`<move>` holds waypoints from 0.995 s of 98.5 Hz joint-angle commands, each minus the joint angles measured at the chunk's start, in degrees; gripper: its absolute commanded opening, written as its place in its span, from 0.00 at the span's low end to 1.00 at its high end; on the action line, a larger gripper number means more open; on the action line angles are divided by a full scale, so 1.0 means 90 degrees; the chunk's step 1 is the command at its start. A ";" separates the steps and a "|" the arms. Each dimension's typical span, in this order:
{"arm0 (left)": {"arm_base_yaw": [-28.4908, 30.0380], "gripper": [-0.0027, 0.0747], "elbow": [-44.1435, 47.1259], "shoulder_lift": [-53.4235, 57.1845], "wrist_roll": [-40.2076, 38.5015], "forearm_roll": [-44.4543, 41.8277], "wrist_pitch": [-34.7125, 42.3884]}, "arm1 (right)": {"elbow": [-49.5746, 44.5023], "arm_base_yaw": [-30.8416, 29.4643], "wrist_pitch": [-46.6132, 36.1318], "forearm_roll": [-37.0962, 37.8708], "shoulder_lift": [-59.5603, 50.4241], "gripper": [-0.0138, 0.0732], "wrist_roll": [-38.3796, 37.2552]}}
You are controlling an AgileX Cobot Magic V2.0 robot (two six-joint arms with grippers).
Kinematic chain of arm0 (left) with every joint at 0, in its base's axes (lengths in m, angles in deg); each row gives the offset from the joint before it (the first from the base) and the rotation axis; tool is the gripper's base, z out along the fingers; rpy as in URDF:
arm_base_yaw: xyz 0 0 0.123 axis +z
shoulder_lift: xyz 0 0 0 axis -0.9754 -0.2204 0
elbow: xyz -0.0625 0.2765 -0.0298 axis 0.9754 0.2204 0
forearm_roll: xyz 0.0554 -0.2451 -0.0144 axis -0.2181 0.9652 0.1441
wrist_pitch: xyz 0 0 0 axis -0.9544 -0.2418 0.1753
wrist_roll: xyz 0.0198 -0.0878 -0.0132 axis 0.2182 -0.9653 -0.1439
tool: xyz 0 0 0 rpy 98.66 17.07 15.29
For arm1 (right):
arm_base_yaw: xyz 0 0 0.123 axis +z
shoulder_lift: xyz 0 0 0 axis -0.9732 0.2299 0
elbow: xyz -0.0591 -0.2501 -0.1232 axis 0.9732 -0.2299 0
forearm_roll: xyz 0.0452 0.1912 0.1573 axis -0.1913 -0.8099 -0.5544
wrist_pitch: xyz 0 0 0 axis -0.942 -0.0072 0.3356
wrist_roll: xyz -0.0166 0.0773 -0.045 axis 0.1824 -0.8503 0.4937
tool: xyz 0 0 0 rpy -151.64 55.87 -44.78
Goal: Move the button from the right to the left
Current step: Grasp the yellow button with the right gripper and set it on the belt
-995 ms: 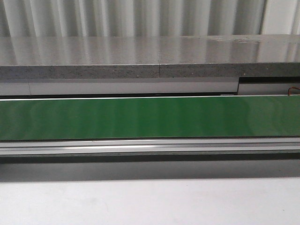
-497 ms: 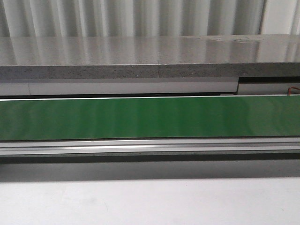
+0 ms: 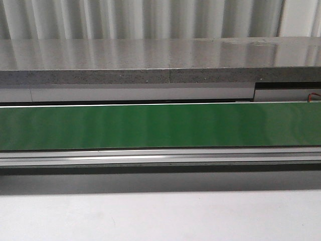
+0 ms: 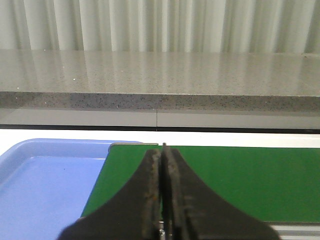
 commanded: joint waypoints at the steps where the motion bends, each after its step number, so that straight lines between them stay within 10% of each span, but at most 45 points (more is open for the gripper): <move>1: -0.0041 0.01 0.0160 0.0229 -0.0067 0.0045 0.0513 | 0.0194 -0.0008 -0.0291 0.0094 -0.0111 0.88 0.0078; 45: -0.0041 0.01 0.0160 0.0229 -0.0067 0.0045 0.0513 | 0.0194 0.0175 -0.0336 0.0116 0.0547 0.86 0.0348; 71: -0.0041 0.01 0.0160 0.0229 -0.0067 0.0045 0.0513 | 0.0194 0.0195 -0.0294 0.0117 0.0601 0.39 0.0348; 98: -0.0041 0.01 0.0160 0.0229 -0.0067 0.0045 0.0513 | 0.0194 0.0188 -0.0163 0.0117 -0.0140 0.41 0.0343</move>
